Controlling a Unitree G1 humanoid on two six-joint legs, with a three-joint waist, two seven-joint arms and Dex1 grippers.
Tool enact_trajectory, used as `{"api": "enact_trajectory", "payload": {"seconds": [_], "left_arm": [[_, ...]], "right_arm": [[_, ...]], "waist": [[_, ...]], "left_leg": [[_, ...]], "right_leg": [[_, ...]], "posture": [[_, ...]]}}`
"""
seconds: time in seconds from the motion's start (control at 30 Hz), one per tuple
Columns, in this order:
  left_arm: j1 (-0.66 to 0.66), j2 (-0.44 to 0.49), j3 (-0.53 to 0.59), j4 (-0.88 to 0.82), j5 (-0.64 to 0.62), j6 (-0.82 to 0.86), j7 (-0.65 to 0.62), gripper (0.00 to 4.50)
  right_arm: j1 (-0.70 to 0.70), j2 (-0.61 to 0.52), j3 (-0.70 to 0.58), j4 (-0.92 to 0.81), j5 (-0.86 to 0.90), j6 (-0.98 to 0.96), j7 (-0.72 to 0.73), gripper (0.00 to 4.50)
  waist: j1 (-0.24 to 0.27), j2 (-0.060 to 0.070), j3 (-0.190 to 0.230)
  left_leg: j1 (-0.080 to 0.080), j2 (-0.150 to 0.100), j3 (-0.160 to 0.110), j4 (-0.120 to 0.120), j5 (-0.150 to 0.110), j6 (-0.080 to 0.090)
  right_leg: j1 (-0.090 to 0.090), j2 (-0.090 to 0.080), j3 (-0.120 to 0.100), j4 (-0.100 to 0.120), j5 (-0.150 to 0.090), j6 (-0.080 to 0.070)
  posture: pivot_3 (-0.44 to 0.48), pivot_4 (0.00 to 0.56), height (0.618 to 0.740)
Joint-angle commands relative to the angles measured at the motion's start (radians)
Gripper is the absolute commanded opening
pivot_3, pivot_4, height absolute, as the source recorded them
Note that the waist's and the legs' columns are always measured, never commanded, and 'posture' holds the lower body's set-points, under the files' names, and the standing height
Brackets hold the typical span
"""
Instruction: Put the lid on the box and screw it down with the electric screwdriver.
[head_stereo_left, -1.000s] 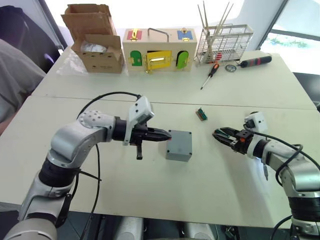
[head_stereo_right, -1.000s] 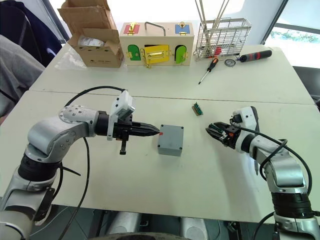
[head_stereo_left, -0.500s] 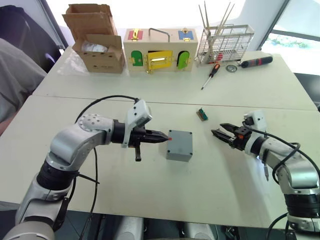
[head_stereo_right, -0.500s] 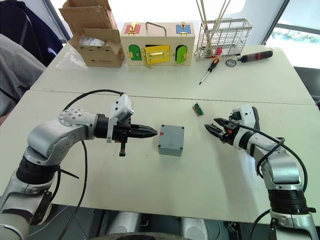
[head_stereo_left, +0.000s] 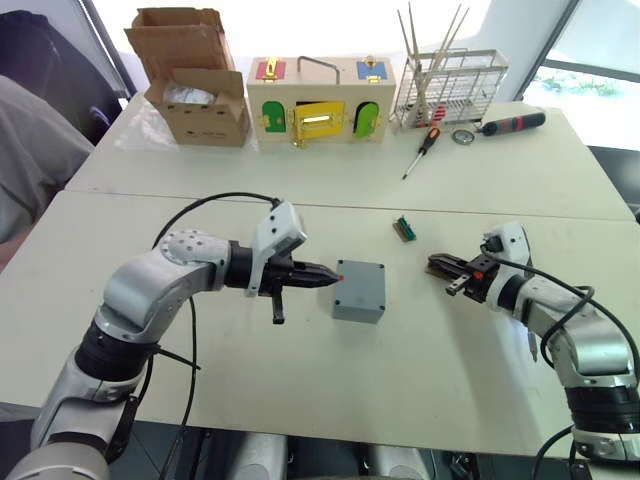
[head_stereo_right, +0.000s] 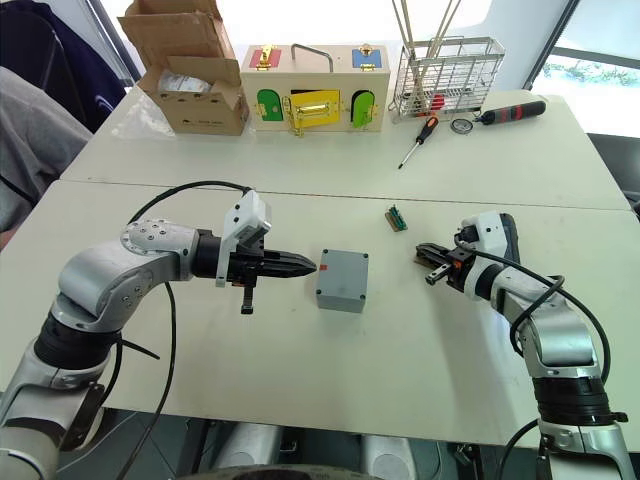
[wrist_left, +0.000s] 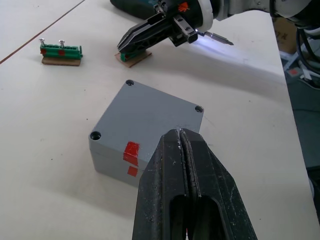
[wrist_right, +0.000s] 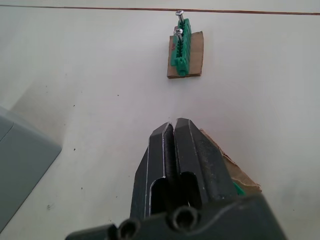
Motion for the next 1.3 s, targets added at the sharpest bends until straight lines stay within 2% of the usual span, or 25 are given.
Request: {"api": "enact_trajectory", "payload": {"seconds": [0.03, 0.37, 0.53, 0.67, 0.9, 1.3], "left_arm": [[-0.001, 0.005, 0.003, -0.024, -0.001, -0.020, -0.001, 0.00], [-0.003, 0.007, -0.006, -0.010, 0.002, -0.034, -0.004, 0.00], [0.011, 0.055, 0.000, -0.003, 0.012, -0.042, -0.030, 0.00], [0.023, 0.083, -0.022, -0.003, 0.032, -0.066, -0.051, 0.00], [0.046, 0.095, -0.030, -0.019, 0.049, -0.076, -0.048, 0.00], [0.052, 0.080, -0.025, -0.043, 0.030, -0.056, -0.025, 0.00]], "right_arm": [[-0.023, -0.004, -0.056, -0.066, 0.040, 0.022, -0.016, 0.06], [-0.073, -0.021, -0.083, -0.114, 0.080, 0.068, -0.019, 0.06], [-0.128, -0.056, -0.083, -0.292, 0.264, 0.219, 0.060, 0.06], [-0.130, -0.089, -0.034, -0.376, 0.363, 0.314, 0.103, 0.06], [-0.122, -0.035, 0.065, -0.375, 0.316, 0.269, 0.058, 0.06], [-0.116, -0.042, 0.109, -0.317, 0.243, 0.196, 0.063, 0.06]], "waist": [[0.000, 0.000, 0.000], [0.000, 0.000, 0.000], [-0.007, 0.000, 0.000], [-0.011, 0.000, 0.000], [-0.015, 0.000, 0.000], [-0.016, 0.000, 0.000]], "left_leg": [[0.000, 0.000, 0.000, 0.000, 0.000, 0.000], [0.000, 0.000, 0.000, 0.000, 0.000, 0.000], [0.000, 0.000, 0.000, -0.001, 0.000, 0.000], [0.000, 0.001, -0.002, -0.001, 0.000, 0.000], [0.000, 0.000, -0.001, 0.000, 0.000, 0.000], [0.000, 0.000, -0.001, 0.000, 0.000, 0.000]], "right_leg": [[0.000, 0.000, 0.000, 0.000, 0.000, 0.000], [0.000, 0.000, 0.000, 0.000, 0.000, 0.000], [0.000, 0.000, 0.000, 0.000, 0.000, 0.000], [0.001, 0.000, -0.001, 0.000, 0.000, 0.000], [0.001, 0.000, 0.000, 0.000, 0.000, 0.000], [0.001, 0.000, 0.000, 0.000, 0.000, 0.000]], "posture": [[0.000, 0.150, 0.740], [0.000, 0.150, 0.740], [0.000, 0.150, 0.740], [0.000, 0.150, 0.740], [0.000, 0.150, 0.740], [0.000, 0.150, 0.740]]}}
